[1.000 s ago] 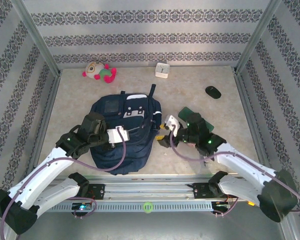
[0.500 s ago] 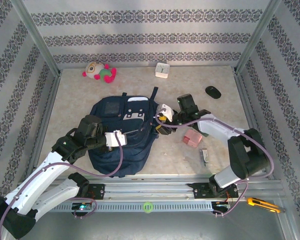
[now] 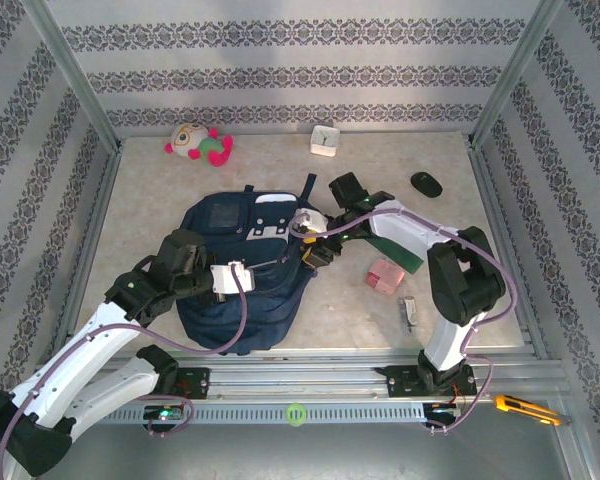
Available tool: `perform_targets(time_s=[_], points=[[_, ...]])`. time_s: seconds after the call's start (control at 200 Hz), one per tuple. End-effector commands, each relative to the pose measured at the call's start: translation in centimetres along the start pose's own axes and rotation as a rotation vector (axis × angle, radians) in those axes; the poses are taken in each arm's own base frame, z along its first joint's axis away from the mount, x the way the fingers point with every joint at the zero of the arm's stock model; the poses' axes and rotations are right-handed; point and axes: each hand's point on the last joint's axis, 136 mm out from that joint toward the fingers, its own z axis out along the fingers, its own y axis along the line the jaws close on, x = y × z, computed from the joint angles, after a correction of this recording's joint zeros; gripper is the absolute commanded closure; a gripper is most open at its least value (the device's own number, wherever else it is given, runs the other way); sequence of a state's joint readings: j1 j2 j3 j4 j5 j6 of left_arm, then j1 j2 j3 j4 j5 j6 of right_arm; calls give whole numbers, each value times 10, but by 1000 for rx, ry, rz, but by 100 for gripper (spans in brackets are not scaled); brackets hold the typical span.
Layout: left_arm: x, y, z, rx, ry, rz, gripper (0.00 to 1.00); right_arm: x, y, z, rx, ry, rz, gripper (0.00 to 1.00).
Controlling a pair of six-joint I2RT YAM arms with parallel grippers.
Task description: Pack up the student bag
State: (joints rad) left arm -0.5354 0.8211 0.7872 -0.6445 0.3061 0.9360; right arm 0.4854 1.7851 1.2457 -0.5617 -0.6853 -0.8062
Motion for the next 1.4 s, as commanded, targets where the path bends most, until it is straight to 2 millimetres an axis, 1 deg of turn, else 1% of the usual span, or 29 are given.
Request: perform_targets(time_s=[0.0,0.05,0.095,0.17,0.235,0.375,0.565,0.63,0.749,0.859,1.009,1.099,1.154,1.209,1.324,1.394], points=[[-24,27,-9,-105,-89,47,100,8,19,2,-90,58,16,43],[-23,29,-9,-115,-84,47,100,9,20,1,-94,57,28,46],[-22,32,-8,-125,-79,44,100,9,20,-1,-92,56,39,50],[-21,34,-7,-131,-73,43,100,9,22,-4,-88,51,52,63],[-21,35,-5,-137,-69,37,100,6,23,-6,-87,37,58,70],[-21,38,-4,-145,-69,32,100,-4,28,-10,-105,-26,81,77],[-22,39,-5,-154,-74,29,100,-8,25,-11,-103,-45,117,78],[-22,39,-5,-158,-78,27,100,-7,23,-11,-96,-44,134,83],[-22,43,-5,-175,-78,4,100,-7,16,-13,-67,-41,165,100],[-19,49,0,-196,-68,-63,100,-10,19,-20,-47,-53,176,100],[-8,49,15,-187,-6,-150,100,-23,38,-36,-58,-124,179,100],[-6,51,23,-209,11,-186,100,-29,53,-43,-72,-160,177,100],[-6,52,27,-217,25,-196,100,-30,61,-44,-82,-166,181,100],[-6,57,29,-245,36,-215,100,-32,70,-45,-95,-172,184,100],[-13,64,35,-281,25,-288,100,-34,91,-42,-130,-184,203,100],[-15,63,42,-289,28,-307,100,-38,100,-42,-145,-209,222,100]])
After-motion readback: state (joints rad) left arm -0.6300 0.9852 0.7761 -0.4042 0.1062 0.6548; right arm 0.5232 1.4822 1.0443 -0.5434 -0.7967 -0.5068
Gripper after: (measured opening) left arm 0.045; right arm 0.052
